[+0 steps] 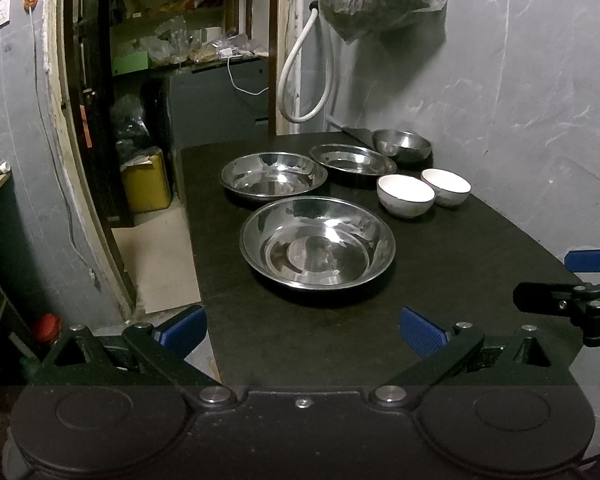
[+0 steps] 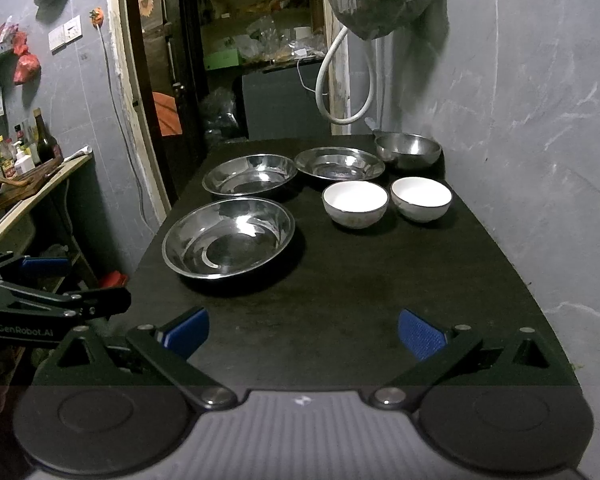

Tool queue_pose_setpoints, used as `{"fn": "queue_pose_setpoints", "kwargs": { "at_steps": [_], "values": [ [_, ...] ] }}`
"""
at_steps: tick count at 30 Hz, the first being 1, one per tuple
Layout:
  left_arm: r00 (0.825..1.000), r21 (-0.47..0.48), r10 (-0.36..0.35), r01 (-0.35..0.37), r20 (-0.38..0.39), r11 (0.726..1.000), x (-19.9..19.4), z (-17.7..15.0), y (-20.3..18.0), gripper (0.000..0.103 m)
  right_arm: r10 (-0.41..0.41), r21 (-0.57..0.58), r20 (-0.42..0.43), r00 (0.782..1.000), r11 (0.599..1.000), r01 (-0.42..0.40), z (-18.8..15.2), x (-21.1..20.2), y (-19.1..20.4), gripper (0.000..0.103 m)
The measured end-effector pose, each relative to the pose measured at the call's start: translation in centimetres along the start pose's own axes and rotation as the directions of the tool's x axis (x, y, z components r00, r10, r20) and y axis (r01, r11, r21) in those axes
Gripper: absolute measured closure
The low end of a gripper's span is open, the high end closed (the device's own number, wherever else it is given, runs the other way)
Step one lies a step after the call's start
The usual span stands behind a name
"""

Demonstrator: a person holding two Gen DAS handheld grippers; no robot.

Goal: Organize plates and bowls
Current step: 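Move the left gripper toward the rim of the large steel basin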

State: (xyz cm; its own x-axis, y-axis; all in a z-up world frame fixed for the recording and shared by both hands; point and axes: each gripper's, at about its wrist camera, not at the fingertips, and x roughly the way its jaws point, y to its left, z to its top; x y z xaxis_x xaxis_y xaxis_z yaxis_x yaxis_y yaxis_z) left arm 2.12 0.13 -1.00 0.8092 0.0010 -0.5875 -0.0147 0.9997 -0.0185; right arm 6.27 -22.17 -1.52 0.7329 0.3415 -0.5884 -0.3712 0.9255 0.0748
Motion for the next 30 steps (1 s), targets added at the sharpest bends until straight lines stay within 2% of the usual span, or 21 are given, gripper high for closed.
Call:
{"fn": "queue_pose_setpoints", "kwargs": {
  "at_steps": [9, 14, 18, 25, 30],
  "values": [
    [0.998, 0.01, 0.046, -0.045, -0.053, 0.999, 2.0, 0.9, 0.2, 0.001, 0.029, 0.029, -0.033, 0.999, 0.999, -0.028, 0.6, 2.7, -1.4, 0.0],
    [0.99, -0.061, 0.086, -0.093, -0.112, 0.994, 4.0, 2.3, 1.6, 0.001, 0.047, 0.018, -0.047, 0.998, 0.999, -0.046, 1.8, 4.8, -2.5, 0.0],
    [0.981, -0.12, 0.123, -0.142, -0.148, 0.983, 6.3, 4.4, 2.8, 0.001, 0.067, -0.004, -0.044, 0.997, 0.998, -0.068, 3.4, 6.6, -3.3, 0.0],
    [0.971, -0.18, 0.182, -0.209, -0.155, 0.961, 10.8, 9.0, 5.0, 0.001, 0.149, -0.009, 0.009, 0.989, 0.989, -0.149, 7.7, 11.2, -3.3, 0.0],
    [0.968, -0.17, 0.203, -0.227, -0.145, 0.959, 14.7, 12.5, 7.0, 0.001, 0.197, -0.015, 0.021, 0.98, 0.98, -0.197, 10.8, 15.0, -2.2, 0.0]
  ]
}}
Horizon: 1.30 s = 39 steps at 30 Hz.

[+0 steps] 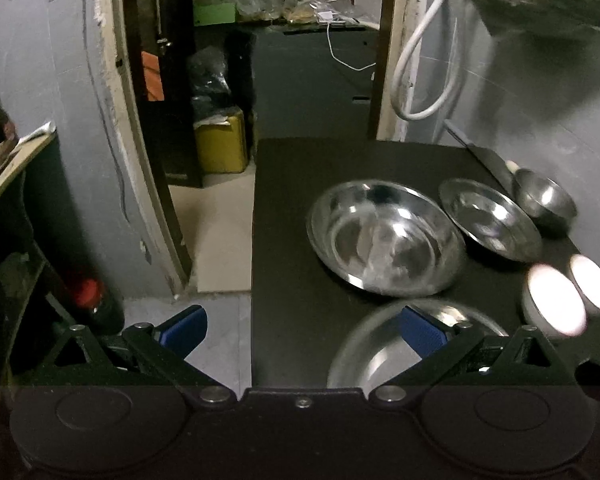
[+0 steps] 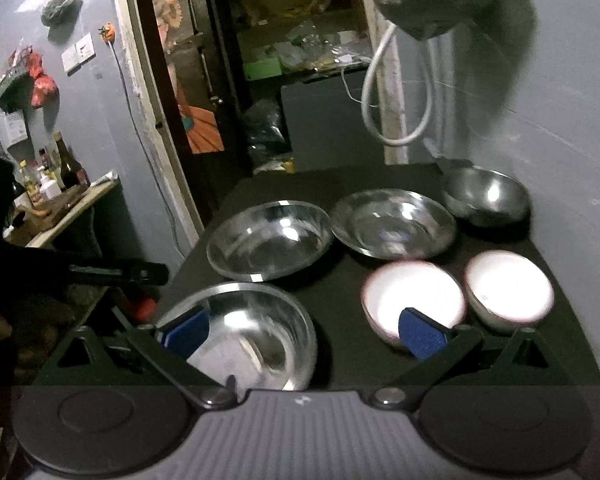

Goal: Organize plates and bowls
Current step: 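Move the left gripper toward the rim of the large steel basin, then close the left gripper on the basin rim and drag it toward the table edge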

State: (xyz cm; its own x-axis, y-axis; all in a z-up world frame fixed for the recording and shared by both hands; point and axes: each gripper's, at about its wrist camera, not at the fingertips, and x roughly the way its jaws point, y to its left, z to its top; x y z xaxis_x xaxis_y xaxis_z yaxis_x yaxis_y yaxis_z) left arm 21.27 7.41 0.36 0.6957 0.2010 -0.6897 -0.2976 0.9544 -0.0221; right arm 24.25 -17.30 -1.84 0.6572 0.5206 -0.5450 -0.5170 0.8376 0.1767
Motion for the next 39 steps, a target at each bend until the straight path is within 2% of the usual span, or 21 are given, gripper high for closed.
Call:
{"fn": "queue_pose_setpoints", "kwargs": {
  "at_steps": [4, 8, 10, 14, 16, 22, 24, 26, 27, 28, 31, 33, 35, 39],
  "values": [
    [0.999, 0.023, -0.044, 0.044, -0.003, 0.999, 3.2, 2.7, 0.7, 0.001, 0.011, 0.007, 0.008, 1.0, 1.0, -0.011, 1.9, 3.2, 0.6, 0.0],
    [0.993, 0.052, -0.115, 0.117, -0.04, 0.992, 6.8, 4.9, 1.5, 0.001, -0.004, 0.038, -0.008, 1.0, 0.999, 0.004, 3.4, 6.3, 0.7, 0.002],
    [0.987, 0.073, -0.146, 0.151, -0.063, 0.986, 8.7, 5.7, 1.8, 0.004, -0.026, 0.055, -0.03, 0.999, 0.998, 0.028, 3.8, 7.9, 0.8, 0.009],
    [0.977, 0.1, -0.183, 0.194, -0.105, 0.976, 11.5, 6.4, 1.9, 0.011, -0.056, 0.095, -0.076, 0.996, 0.993, 0.063, 3.9, 10.6, 0.8, 0.014],
    [0.973, 0.11, -0.2, 0.213, -0.118, 0.971, 12.6, 6.6, 2.1, 0.016, -0.073, 0.115, -0.089, 0.993, 0.99, 0.083, 4.0, 11.7, 0.9, 0.021],
    [0.953, 0.104, -0.252, 0.271, -0.17, 0.957, 14.9, 6.8, 2.3, 0.041, -0.121, 0.119, -0.11, 0.986, 0.984, 0.134, 4.1, 14.1, 1.4, 0.039],
    [0.946, 0.093, -0.269, 0.289, -0.181, 0.953, 15.3, 6.8, 2.6, 0.053, -0.132, 0.127, -0.118, 0.984, 0.981, 0.147, 4.1, 14.7, 1.4, 0.045],
    [0.943, 0.089, -0.28, 0.299, -0.182, 0.95, 15.6, 6.8, 2.7, 0.057, -0.138, 0.135, -0.125, 0.983, 0.979, 0.155, 4.2, 15.1, 1.3, 0.052],
    [0.942, 0.09, -0.283, 0.302, -0.18, 0.949, 15.7, 6.9, 2.7, 0.058, -0.14, 0.136, -0.128, 0.982, 0.978, 0.158, 4.1, 15.3, 1.3, 0.061],
    [0.941, 0.09, -0.287, 0.307, -0.181, 0.947, 15.8, 6.9, 2.7, 0.061, -0.146, 0.138, -0.131, 0.981, 0.977, 0.164, 4.1, 15.4, 1.2, 0.067],
    [0.937, 0.083, -0.299, 0.318, -0.183, 0.945, 15.9, 7.0, 2.6, 0.074, -0.163, 0.144, -0.136, 0.977, 0.973, 0.182, 3.9, 15.6, 1.1, 0.078],
    [0.942, 0.085, -0.285, 0.304, -0.178, 0.949, 15.9, 7.0, 2.7, 0.082, -0.171, 0.146, -0.138, 0.975, 0.971, 0.191, 3.9, 15.6, 1.0, 0.081],
    [0.943, 0.095, -0.281, 0.301, -0.18, 0.949, 15.8, 7.0, 2.8, 0.087, -0.171, 0.151, -0.142, 0.975, 0.97, 0.192, 3.8, 15.5, 1.0, 0.082],
    [0.946, 0.114, -0.275, 0.296, -0.169, 0.948, 14.9, 6.8, 3.1, 0.087, -0.164, 0.156, -0.143, 0.976, 0.97, 0.186, 3.9, 15.3, 1.0, 0.083]
  ]
}}
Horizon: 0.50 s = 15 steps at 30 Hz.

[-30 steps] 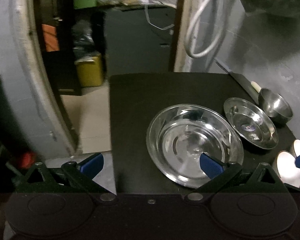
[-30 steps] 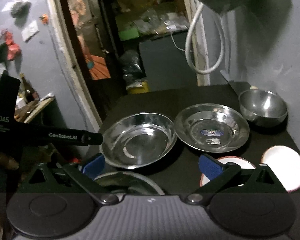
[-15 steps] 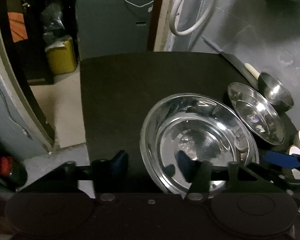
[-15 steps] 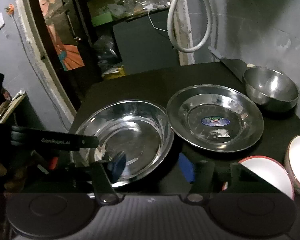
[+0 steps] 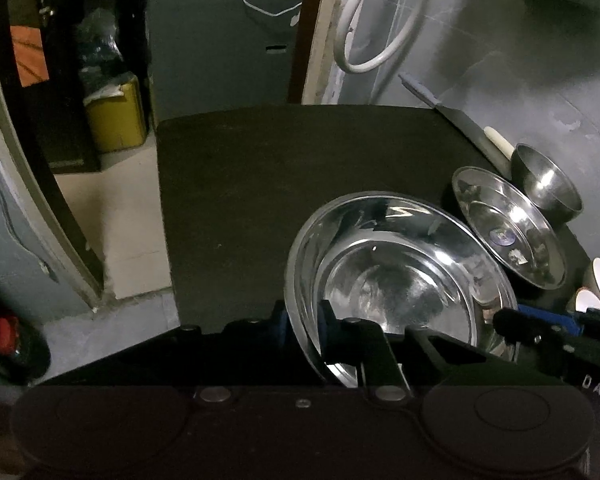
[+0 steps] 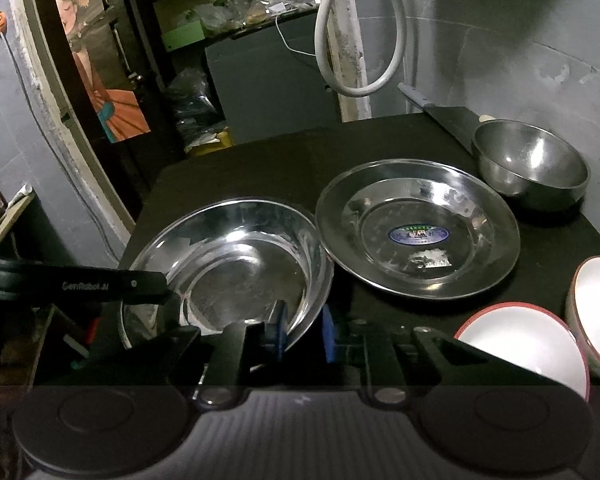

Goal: Organize plates and bowls
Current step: 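Close the left gripper on the basin rim and drag it toward the table edge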

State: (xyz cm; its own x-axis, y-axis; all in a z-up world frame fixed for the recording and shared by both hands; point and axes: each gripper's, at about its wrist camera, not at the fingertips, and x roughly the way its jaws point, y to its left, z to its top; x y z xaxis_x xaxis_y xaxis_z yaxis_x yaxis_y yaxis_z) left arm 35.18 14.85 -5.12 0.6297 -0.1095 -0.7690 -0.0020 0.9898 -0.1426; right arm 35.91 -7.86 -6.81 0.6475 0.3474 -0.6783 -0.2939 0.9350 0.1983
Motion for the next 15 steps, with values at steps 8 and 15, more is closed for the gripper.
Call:
{"fn": "queue_pose_setpoints", "kwargs": {
  "at_steps": [8, 15],
  "values": [
    [0.999, 0.003, 0.036, -0.036, 0.033, 0.999, -3.1, -1.0, -0.2, 0.087, 0.05, -0.013, 0.004, 0.999, 0.999, -0.05, 0.3, -1.0, 0.4, 0.083],
    [0.998, 0.01, 0.028, -0.028, 0.064, 1.0, -7.2, -2.3, -1.5, 0.087, 0.089, -0.017, 0.029, 0.996, 0.996, -0.089, -0.6, -4.9, 0.3, 0.083]
  ]
}}
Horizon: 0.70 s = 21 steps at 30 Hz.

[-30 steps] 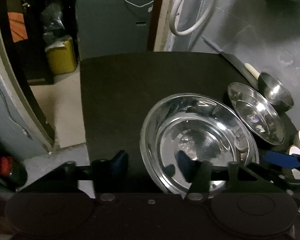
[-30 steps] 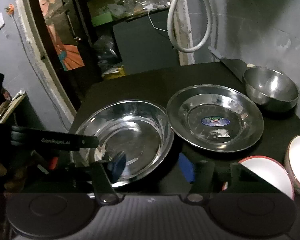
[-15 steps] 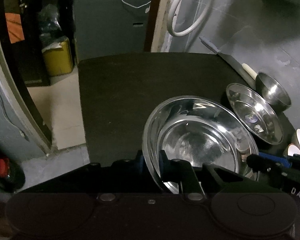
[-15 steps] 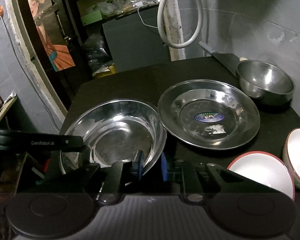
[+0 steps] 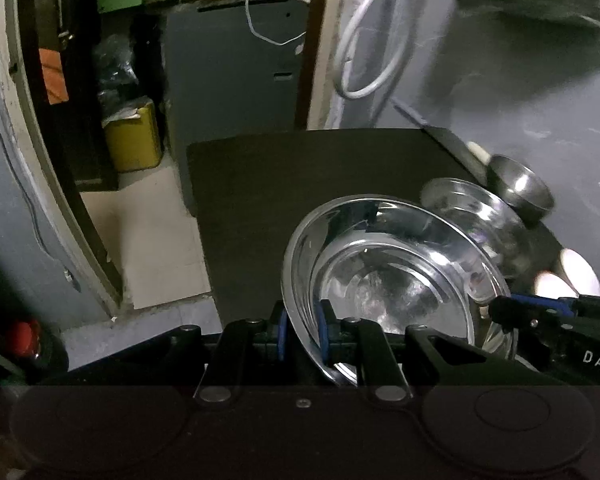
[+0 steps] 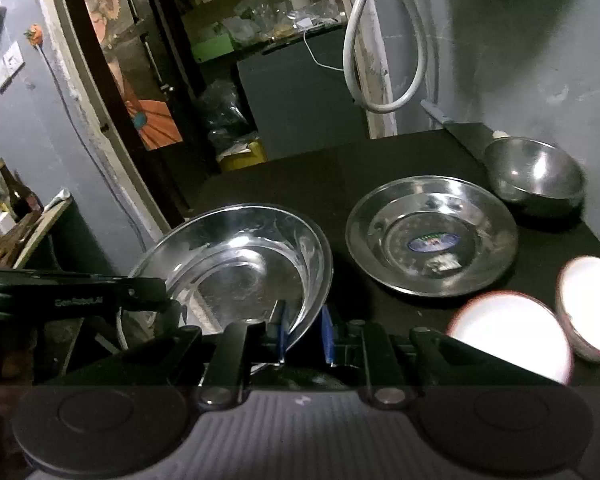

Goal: Organize plates and bowls
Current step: 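Close the left gripper on the basin rim and drag it toward the table edge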

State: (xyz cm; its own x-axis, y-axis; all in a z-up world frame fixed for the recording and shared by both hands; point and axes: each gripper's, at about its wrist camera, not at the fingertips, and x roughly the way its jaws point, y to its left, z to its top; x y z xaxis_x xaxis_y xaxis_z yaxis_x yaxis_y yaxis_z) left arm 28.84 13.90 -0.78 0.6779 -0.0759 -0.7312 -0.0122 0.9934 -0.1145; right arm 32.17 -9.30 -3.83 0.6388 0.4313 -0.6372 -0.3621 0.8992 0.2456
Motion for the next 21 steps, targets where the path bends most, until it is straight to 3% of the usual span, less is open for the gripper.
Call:
{"fn": "queue_pose_setpoints", "kwargs": {
  "at_steps": [10, 16, 21],
  "values": [
    [0.996, 0.117, -0.03, 0.04, -0.079, 0.992, -2.8, -4.4, -4.3, 0.084, -0.027, 0.01, -0.064, 0.998, 1.0, 0.028, -3.8, -6.1, -1.2, 0.083],
    [0.993, 0.201, 0.008, 0.016, -0.12, 0.979, -3.6, -6.6, -6.0, 0.081, -0.031, 0.011, -0.112, 0.993, 0.999, 0.032, -6.0, -7.3, -1.0, 0.082],
    [0.989, 0.218, 0.013, 0.02, -0.148, 0.976, -3.4, -7.2, -6.4, 0.08, -0.043, 0.006, -0.132, 0.99, 0.999, 0.044, -6.7, -7.8, -1.1, 0.082]
  ]
}}
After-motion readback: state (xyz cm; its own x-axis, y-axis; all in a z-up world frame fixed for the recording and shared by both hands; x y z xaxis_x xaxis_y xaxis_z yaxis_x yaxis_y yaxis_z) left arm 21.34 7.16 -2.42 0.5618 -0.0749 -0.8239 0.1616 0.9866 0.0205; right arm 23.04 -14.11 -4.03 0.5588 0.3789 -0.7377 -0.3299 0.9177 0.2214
